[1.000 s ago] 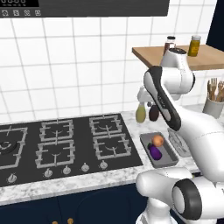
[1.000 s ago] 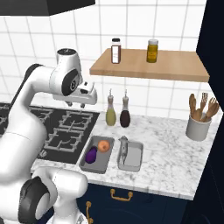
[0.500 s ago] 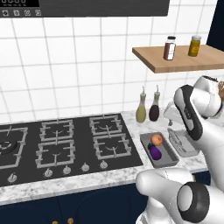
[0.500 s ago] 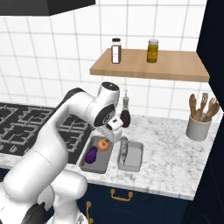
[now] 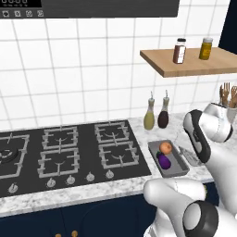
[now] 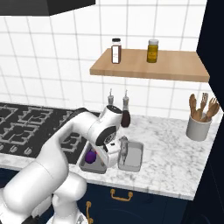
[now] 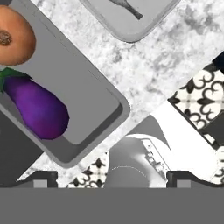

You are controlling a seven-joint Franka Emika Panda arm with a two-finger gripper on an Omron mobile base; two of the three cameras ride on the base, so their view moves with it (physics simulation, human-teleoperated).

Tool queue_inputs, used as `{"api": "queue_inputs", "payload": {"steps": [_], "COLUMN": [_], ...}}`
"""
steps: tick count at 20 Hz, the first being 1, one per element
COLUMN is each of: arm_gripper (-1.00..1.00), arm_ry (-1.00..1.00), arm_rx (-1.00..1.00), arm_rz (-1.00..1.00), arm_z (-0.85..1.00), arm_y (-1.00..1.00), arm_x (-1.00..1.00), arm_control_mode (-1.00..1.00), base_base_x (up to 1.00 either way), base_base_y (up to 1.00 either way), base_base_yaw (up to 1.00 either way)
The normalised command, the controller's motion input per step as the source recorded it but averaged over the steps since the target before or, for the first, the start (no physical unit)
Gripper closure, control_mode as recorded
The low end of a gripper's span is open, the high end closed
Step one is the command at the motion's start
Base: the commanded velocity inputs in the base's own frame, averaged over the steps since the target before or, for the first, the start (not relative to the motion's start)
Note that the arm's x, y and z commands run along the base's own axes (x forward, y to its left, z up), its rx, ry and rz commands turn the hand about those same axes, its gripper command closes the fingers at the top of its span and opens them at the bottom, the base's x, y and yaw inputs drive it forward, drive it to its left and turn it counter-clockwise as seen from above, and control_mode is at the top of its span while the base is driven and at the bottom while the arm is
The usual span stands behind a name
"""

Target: Take the meat container that has the fish and place it on the second highest rack of the freezer. Then take the vegetable container that has the onion and eggplant and place it on the highest rack of the freezer.

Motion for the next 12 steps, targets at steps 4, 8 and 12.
{"api": "queue_inputs", "payload": {"steps": [4, 8, 12], "arm_gripper": [-1.0, -1.0, -1.0], "arm_ry": [0.03, 0.0, 0.0], "arm_rx": [0.0, 0.0, 0.0], "arm_rz": [0.0, -0.1, -0.18], "arm_z": [-0.73, -0.52, -0.19], "arm_y": [0.21, -0.26, -0.38], "arm_x": [0.08, 0.11, 0.26], "arm_control_mode": [-1.0, -1.0, -1.0], "base_base_x": [0.0, 0.0, 0.0], "base_base_y": [0.0, 0.0, 0.0], "base_base_yaw": [0.0, 0.0, 0.0]}}
